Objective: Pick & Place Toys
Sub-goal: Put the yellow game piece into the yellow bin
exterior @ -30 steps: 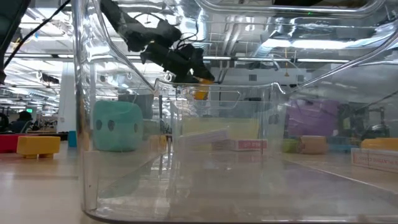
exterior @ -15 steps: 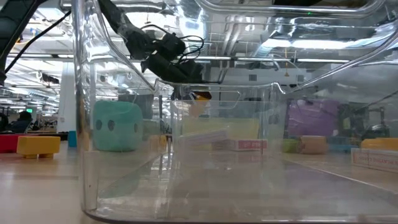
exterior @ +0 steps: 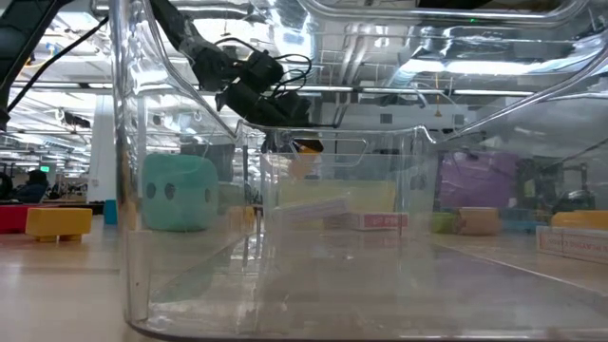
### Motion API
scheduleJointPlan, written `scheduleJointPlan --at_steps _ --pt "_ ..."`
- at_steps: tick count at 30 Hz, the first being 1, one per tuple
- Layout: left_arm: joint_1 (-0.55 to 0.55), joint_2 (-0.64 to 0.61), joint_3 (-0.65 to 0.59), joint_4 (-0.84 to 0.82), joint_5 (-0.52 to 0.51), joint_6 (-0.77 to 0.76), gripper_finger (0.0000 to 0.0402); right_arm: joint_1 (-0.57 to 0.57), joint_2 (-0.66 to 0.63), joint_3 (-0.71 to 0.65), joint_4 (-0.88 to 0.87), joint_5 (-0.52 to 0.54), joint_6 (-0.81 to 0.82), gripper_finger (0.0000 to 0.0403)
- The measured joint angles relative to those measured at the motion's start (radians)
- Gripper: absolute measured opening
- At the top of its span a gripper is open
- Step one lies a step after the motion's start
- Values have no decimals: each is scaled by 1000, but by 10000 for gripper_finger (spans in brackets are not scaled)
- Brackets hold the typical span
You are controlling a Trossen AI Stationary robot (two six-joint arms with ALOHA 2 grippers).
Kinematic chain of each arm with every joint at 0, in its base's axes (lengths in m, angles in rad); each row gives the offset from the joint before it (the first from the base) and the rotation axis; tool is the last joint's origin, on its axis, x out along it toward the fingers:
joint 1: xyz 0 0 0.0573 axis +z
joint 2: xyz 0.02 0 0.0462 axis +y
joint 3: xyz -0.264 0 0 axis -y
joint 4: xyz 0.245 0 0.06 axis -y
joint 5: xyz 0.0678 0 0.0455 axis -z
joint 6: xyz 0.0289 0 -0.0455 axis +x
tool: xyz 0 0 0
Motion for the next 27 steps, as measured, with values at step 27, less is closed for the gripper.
scheduleJointPlan --at_steps 27 --pt "0 0 0 0 -5 8 345 0 0 0 0 0 0 173"
